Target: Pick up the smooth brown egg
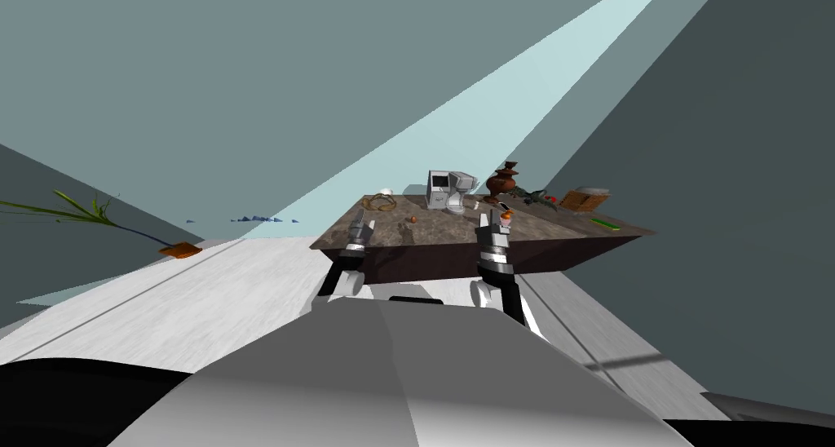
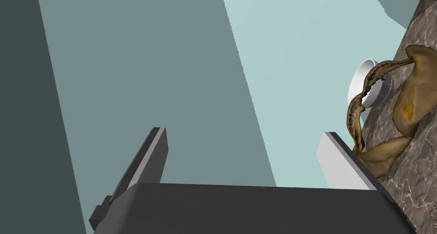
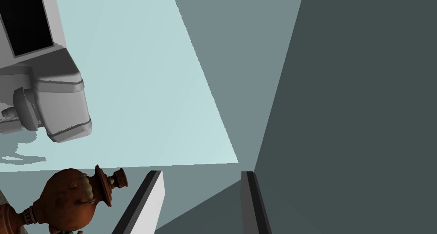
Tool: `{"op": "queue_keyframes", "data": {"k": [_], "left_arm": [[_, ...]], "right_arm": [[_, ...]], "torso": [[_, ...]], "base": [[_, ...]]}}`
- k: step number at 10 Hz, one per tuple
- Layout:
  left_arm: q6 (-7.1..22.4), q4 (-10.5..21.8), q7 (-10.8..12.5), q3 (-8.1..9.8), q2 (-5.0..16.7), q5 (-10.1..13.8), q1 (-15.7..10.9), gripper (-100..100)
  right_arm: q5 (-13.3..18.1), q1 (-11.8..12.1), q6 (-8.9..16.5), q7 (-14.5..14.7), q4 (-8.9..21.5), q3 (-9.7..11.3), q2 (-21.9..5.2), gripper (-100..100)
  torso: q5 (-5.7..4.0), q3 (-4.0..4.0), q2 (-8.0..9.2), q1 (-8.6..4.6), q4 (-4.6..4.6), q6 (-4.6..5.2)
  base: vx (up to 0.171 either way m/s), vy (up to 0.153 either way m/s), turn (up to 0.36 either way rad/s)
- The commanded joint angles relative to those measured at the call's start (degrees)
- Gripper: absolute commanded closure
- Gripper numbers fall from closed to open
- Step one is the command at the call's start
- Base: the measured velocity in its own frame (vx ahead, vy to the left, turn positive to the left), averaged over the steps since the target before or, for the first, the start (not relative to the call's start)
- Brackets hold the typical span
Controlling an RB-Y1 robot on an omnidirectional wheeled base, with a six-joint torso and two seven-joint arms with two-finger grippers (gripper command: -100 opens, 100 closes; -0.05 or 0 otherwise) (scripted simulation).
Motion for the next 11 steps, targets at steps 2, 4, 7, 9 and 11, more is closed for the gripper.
{"op": "queue_keyframes", "data": {"k": [2, 4, 7, 9, 11], "left_arm": [[3.97, 4.45, 2.31, 0.81, 1.97, 1.21, -4.28, -100], [6.43, 6.56, 3.44, 1.17, 2.81, 1.82, -6.45, -100], [9.38, 8.86, 4.63, 1.54, 3.61, 2.47, -8.66, -100], [11.81, 11.36, 5.86, 1.92, 4.36, 3.14, -10.99, -100], [14.26, 14.04, 7.14, 2.32, 5.04, 3.84, -13.42, -100]], "right_arm": [[0.00, 0.00, 0.00, 0.00, 0.00, 0.00, 0.00, 0], [0.00, 0.00, 0.00, 0.00, 0.00, 0.00, 0.00, 0], [0.00, 0.00, 0.00, 0.00, 0.00, 0.00, 0.00, 0], [0.00, 0.00, 0.00, 0.00, 0.00, 0.00, 0.00, 0], [0.00, 0.00, 0.00, 0.00, 0.00, 0.00, 0.00, 0]], "torso": [[0.01, 0.00, 0.00, 0.02, -0.01, -0.01], [0.00, 0.01, 0.02, 0.00, 0.01, 0.00], [-0.01, -0.01, -0.01, -0.04, -0.01, 0.00], [-0.01, -0.02, -0.04, -0.04, -0.01, -0.01], [-0.01, -0.03, -0.05, -0.05, -0.01, -0.01]], "base": [[-0.053, 0.006, 0.058], [-0.046, 0.005, 0.037], [-0.035, -0.004, 0.036], [-0.033, -0.008, 0.051], [-0.028, -0.007, 0.049]]}}
